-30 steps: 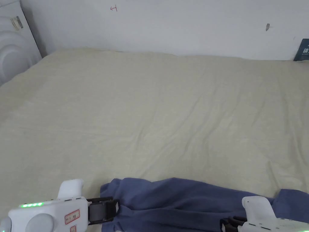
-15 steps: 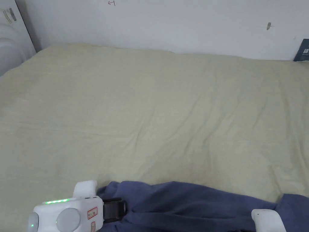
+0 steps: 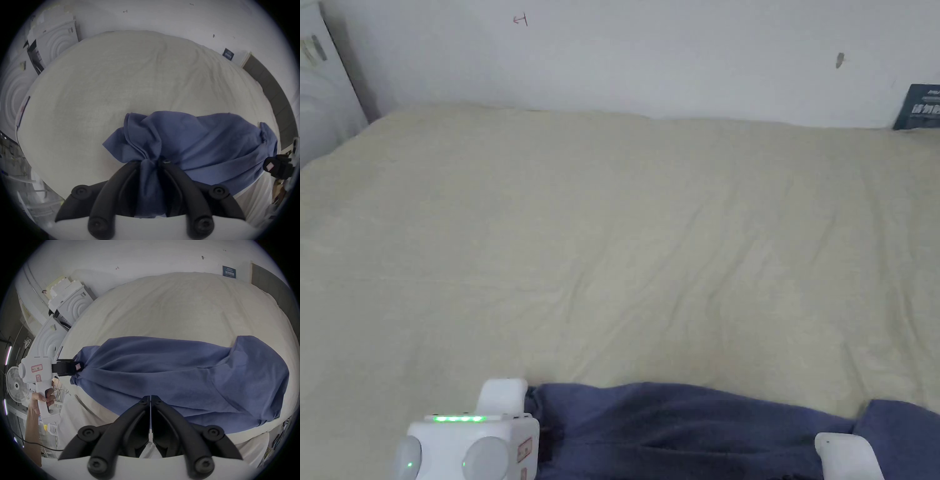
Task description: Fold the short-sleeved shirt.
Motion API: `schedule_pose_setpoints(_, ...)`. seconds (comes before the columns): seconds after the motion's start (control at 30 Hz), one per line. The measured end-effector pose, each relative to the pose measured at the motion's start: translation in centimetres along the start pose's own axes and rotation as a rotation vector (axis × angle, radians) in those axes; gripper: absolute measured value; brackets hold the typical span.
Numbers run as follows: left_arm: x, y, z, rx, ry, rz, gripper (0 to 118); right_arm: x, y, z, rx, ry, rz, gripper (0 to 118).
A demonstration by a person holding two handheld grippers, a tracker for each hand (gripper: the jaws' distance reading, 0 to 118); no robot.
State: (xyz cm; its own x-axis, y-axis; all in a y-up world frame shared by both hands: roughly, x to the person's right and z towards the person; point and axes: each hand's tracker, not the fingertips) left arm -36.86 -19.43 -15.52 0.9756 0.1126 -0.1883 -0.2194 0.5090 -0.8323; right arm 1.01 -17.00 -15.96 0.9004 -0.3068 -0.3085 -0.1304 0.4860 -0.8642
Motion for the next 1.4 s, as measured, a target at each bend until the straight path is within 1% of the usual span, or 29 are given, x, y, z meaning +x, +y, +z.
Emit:
schedule_pose_setpoints(0.13, -2.1, 0.1, 1.2, -0.001, -0.129, 0.108, 12, 0.9, 0.0, 1.0, 0.018, -0.008, -0.010, 6)
schedule_pose_setpoints(0.27, -3.1, 0.4, 1.8, 0.024, -0.154, 0.194, 12, 1.9, 0.2, 1.4, 0.027, -0.007, -0.039, 6)
schedule_pose_setpoints(0.3, -3.5, 0.5, 1.9, 0.029, -0.179, 0.203, 12, 2.0, 0.3, 1.5, 0.029, -0.009, -0.039, 6)
schedule_pose_setpoints(0.43, -4.5, 1.2, 2.8, 0.056, -0.188, 0.232, 11, 2.6, 0.2, 2.1, 0.042, -0.008, -0.067, 6)
schedule_pose_setpoints(0.5, -5.0, 1.5, 3.6, 0.073, -0.227, 0.246, 11, 2.8, 0.2, 2.1, 0.041, -0.007, -0.081, 6)
schedule_pose_setpoints(0.57, -5.2, 1.8, 4.3, 0.086, -0.216, 0.243, 11, 2.9, 0.2, 2.0, 0.042, -0.014, -0.092, 6)
schedule_pose_setpoints(0.6, -5.4, 2.0, 4.6, 0.094, -0.211, 0.212, 11, 3.1, 0.2, 1.9, 0.040, -0.012, -0.100, 6)
schedule_pose_setpoints(0.63, -5.7, 2.1, 4.7, 0.102, -0.198, 0.210, 11, 3.2, 0.2, 1.9, 0.043, -0.005, -0.109, 6)
schedule_pose_setpoints(0.7, -6.3, 2.0, 5.0, 0.094, -0.194, 0.224, 11, 3.2, 0.1, 2.2, 0.050, 0.009, -0.118, 6)
schedule_pose_setpoints(0.8, -7.7, 1.9, 5.4, 0.107, -0.145, 0.251, 11, 3.3, 0.2, 2.3, 0.053, 0.002, -0.109, 6)
schedule_pose_setpoints(0.97, -9.8, 1.4, 6.7, 0.117, -0.125, 0.287, 11, 3.4, 0.5, 2.6, 0.064, 0.011, -0.117, 6)
schedule_pose_setpoints(1.0, -9.7, 1.4, 7.1, 0.117, -0.116, 0.285, 11, 3.6, 0.5, 2.7, 0.069, 0.010, -0.118, 6)
schedule_pose_setpoints(1.07, -8.7, 1.5, 8.0, 0.107, -0.085, 0.203, 11, 3.6, 0.5, 2.8, 0.074, 0.011, -0.119, 6)
schedule_pose_setpoints(1.13, -7.1, 1.8, 9.1, 0.136, -0.073, 0.178, 11, 3.9, 0.4, 3.1, 0.083, 0.012, -0.122, 6)
schedule_pose_setpoints(1.17, -6.2, 2.1, 9.8, 0.148, -0.084, 0.166, 11, 4.0, 0.3, 3.3, 0.085, 0.011, -0.125, 6)
schedule_pose_setpoints(1.23, -3.9, 2.6, 11.3, 0.183, -0.158, 0.099, 11, 4.3, 0.0, 3.6, 0.091, 0.011, -0.132, 6)
schedule_pose_setpoints(1.3, -1.2, 3.1, 12.4, 0.194, -0.186, 0.051, 11, 4.6, -0.2, 3.9, 0.100, 0.006, -0.142, 6)
schedule_pose_setpoints(1.4, 3.3, 3.5, 12.4, 0.166, -0.243, -0.068, 11, 5.5, -0.9, 4.7, 0.115, 0.001, -0.160, 6)
